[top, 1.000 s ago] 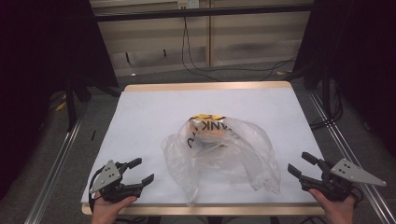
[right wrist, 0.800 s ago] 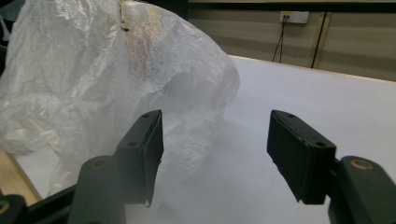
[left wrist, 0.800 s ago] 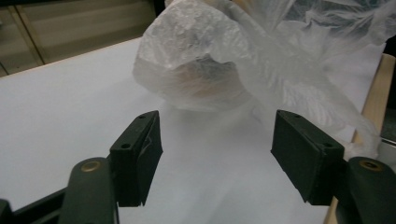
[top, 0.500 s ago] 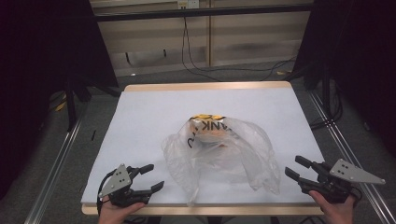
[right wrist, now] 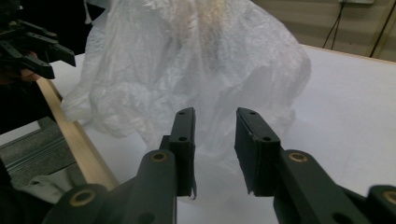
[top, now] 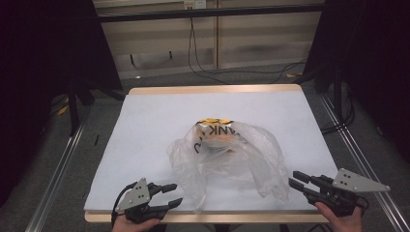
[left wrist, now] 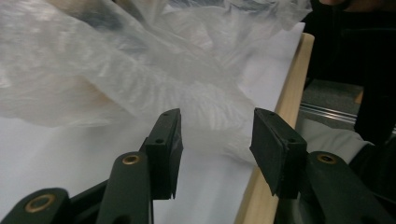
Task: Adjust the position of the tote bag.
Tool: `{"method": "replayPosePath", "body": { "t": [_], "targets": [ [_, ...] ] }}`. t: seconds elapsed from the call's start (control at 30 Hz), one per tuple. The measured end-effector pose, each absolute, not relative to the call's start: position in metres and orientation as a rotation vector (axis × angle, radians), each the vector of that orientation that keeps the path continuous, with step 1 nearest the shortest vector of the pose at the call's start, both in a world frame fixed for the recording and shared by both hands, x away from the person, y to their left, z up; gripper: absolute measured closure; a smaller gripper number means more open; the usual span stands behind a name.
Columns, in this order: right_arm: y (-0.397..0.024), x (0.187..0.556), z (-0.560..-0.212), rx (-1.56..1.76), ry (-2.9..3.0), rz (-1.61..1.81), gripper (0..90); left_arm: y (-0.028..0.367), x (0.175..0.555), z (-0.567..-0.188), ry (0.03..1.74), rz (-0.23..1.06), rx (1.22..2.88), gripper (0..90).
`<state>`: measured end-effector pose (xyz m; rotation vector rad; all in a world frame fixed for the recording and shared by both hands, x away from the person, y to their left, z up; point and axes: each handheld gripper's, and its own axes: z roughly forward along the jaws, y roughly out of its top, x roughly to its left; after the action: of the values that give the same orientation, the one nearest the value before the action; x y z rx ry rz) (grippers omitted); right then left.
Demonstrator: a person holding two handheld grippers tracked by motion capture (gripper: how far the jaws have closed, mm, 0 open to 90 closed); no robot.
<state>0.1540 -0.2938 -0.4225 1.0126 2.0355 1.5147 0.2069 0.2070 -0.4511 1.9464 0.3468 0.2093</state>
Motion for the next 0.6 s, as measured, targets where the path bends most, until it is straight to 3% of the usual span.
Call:
{"method": "replayPosePath", "body": {
  "t": [0.2, 0.43, 0.6],
  "targets": [
    [-0.288, 0.148, -0.420, 0.976, 2.069, 1.530, 78.3, 0.196, 0.200, -0.452, 0.293, 0.191, 1.967, 59.8],
    [-0.282, 0.132, -0.423, 0.994, 2.101, 1.517, 78.1, 0.184, 0.202, -0.455, 0.288, 0.140, 1.991, 73.7],
    [-0.276, 0.129, -0.424, 0.963, 2.145, 1.524, 80.3, 0.176, 0.202, -0.456, 0.264, 0.116, 2.008, 71.2]
  ]
}}
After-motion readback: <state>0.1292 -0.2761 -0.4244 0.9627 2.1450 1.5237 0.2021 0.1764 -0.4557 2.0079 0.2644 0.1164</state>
